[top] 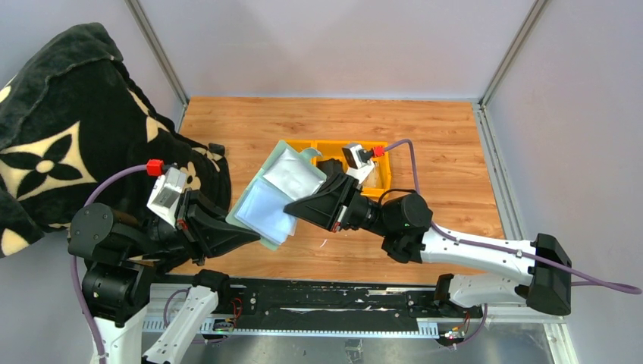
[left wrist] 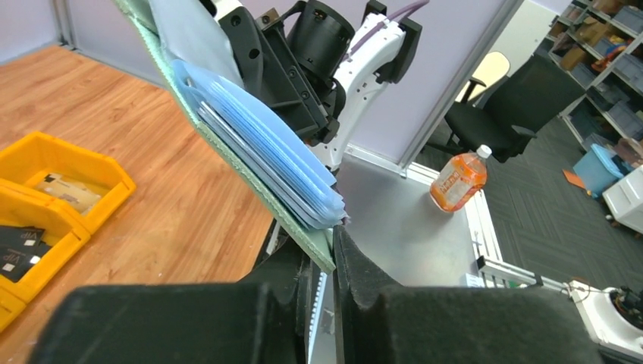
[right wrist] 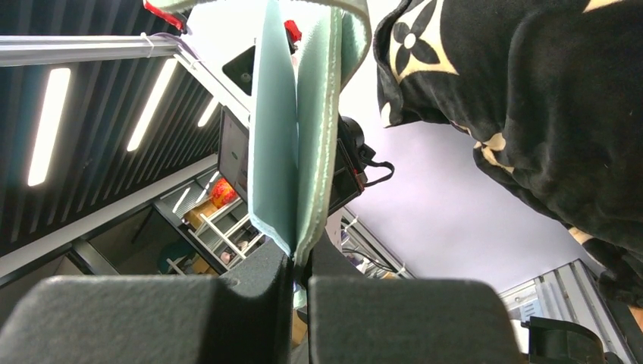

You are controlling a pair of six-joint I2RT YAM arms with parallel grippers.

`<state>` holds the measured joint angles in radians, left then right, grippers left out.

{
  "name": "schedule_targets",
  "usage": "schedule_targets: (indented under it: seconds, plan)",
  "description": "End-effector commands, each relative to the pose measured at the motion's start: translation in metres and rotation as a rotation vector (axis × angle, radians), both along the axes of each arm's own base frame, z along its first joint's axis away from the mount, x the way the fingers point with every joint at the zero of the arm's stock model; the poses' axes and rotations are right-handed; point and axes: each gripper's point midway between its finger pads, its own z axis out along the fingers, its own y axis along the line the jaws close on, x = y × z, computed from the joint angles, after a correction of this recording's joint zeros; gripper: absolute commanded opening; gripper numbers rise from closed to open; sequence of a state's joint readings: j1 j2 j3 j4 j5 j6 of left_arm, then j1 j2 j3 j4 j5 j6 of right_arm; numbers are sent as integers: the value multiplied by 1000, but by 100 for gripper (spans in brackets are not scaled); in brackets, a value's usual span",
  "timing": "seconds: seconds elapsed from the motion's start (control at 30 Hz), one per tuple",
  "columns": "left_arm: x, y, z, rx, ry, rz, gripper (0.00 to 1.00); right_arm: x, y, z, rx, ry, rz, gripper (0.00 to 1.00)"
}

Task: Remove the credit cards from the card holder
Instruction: Remove the credit card from the card holder.

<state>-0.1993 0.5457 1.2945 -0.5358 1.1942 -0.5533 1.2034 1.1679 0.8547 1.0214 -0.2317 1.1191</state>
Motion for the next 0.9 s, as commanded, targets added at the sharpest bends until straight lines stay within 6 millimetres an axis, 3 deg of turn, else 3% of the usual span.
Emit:
schedule_targets:
  seconds: [0.0, 0.03, 0.13, 0.23, 0.33, 0.4, 0.5, 0.63, 0.73, 0.87]
  plan:
    - [-3, 3, 11, -23, -33, 47, 5, 7, 4, 5, 0, -21, -54, 0]
    - [7, 5, 10, -25, -22, 102, 0, 4, 4, 6, 5, -37, -48, 0]
    - [33, 15, 4, 0, -58, 275, 0, -2, 2, 6, 16, -65, -39, 7]
    - [47, 23, -2, 44, -89, 364, 0, -3, -2, 3, 16, -85, -53, 32]
    - [52, 29, -13, 134, -180, 388, 0, 7, -8, -8, -15, -87, -117, 65]
    - [54, 38, -22, 232, -304, 412, 0, 20, -14, -22, -72, -85, -188, 75]
    - [62, 57, -39, 425, -513, 450, 0, 47, -30, -44, -233, -104, -363, 77]
    - [78, 80, -64, 670, -724, 458, 0, 74, -58, -56, -440, -198, -587, 80]
    - [88, 91, -93, 816, -772, 406, 0, 83, -68, -64, -547, -254, -654, 81]
    - [100, 101, -128, 964, -766, 318, 0, 82, -60, -74, -609, -286, -625, 81]
